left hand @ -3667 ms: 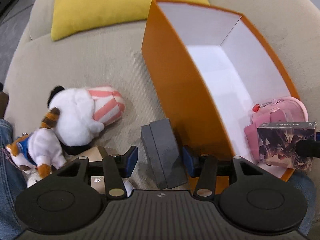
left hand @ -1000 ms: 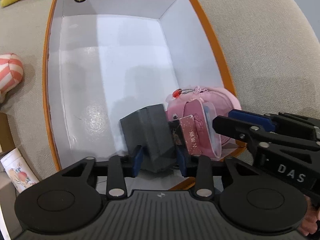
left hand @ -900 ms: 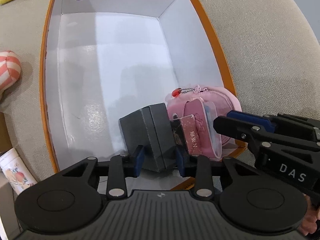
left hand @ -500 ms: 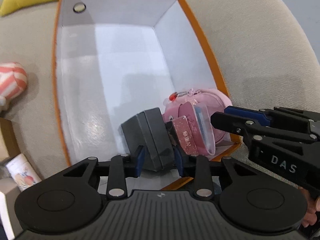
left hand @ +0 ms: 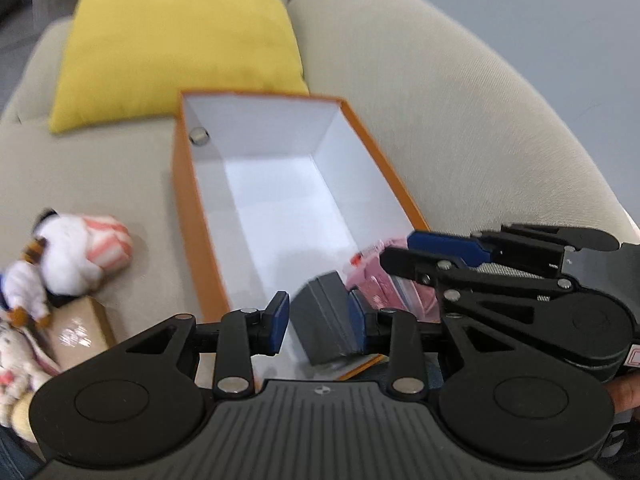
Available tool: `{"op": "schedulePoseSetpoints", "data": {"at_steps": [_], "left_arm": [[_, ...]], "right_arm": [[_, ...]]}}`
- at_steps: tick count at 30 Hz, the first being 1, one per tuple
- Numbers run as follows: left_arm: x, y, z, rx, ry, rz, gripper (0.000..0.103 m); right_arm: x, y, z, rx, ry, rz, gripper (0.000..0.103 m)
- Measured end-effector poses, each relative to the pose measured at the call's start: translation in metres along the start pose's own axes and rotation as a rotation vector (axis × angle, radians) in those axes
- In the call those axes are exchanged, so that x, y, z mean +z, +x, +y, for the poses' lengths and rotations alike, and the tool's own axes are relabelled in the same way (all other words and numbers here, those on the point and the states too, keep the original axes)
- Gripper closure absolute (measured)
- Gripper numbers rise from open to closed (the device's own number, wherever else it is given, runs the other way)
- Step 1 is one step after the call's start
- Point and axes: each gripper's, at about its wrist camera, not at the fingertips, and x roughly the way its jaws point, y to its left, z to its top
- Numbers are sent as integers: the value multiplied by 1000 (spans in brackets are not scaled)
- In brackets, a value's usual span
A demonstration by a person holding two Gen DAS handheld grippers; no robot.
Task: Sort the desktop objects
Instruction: 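Move the right tool to the white printed lotion tube and grasp it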
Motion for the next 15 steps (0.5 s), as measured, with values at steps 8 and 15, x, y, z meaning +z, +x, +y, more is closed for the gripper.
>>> {"op": "schedulePoseSetpoints", "data": {"at_steps": [8, 15], "left_arm": [[-24, -52, 28, 104, 45, -94, 67], [-56, -95, 84, 214, -9, -88, 67]], "right_arm": [[-19, -12, 39, 87, 3, -35, 76], [-29, -4, 90, 227, -1, -54, 80]]}}
